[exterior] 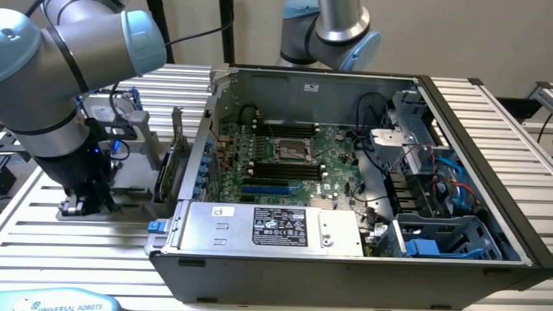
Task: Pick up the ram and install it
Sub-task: 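Pick up the ram and move it above insertion slot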
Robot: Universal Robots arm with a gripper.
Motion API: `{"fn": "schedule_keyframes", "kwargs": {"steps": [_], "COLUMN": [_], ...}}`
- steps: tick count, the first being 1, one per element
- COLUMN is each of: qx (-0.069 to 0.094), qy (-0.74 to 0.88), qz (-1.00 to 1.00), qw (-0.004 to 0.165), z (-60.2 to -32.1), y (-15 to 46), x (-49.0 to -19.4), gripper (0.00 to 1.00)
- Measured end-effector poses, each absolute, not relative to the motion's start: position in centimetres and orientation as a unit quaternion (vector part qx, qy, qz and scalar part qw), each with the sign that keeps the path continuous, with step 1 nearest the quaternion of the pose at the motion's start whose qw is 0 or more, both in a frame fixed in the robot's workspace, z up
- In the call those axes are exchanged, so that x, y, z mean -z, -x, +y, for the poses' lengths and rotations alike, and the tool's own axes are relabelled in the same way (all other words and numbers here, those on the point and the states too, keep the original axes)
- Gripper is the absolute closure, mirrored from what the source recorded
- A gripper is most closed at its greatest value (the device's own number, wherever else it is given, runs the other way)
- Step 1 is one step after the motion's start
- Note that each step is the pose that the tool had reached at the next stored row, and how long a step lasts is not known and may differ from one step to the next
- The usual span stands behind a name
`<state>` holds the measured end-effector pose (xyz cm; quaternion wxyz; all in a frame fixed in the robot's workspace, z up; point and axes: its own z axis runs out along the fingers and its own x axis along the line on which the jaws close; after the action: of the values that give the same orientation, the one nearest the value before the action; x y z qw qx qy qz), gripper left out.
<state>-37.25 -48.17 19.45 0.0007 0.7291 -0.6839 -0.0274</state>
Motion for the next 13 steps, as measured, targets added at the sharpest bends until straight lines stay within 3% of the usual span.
{"fn": "schedule_keyframes", "kwargs": {"steps": [8,13], "qx": [0.028,0.028], "qy": [-0.729,-0.729], "qz": [-0.684,-0.684], "qw": [0.001,0.001], "z": [-48.03,-47.98], "y": [37.25,37.25], "x": [-19.44,-19.44], "gripper": [0.79,0.86]}}
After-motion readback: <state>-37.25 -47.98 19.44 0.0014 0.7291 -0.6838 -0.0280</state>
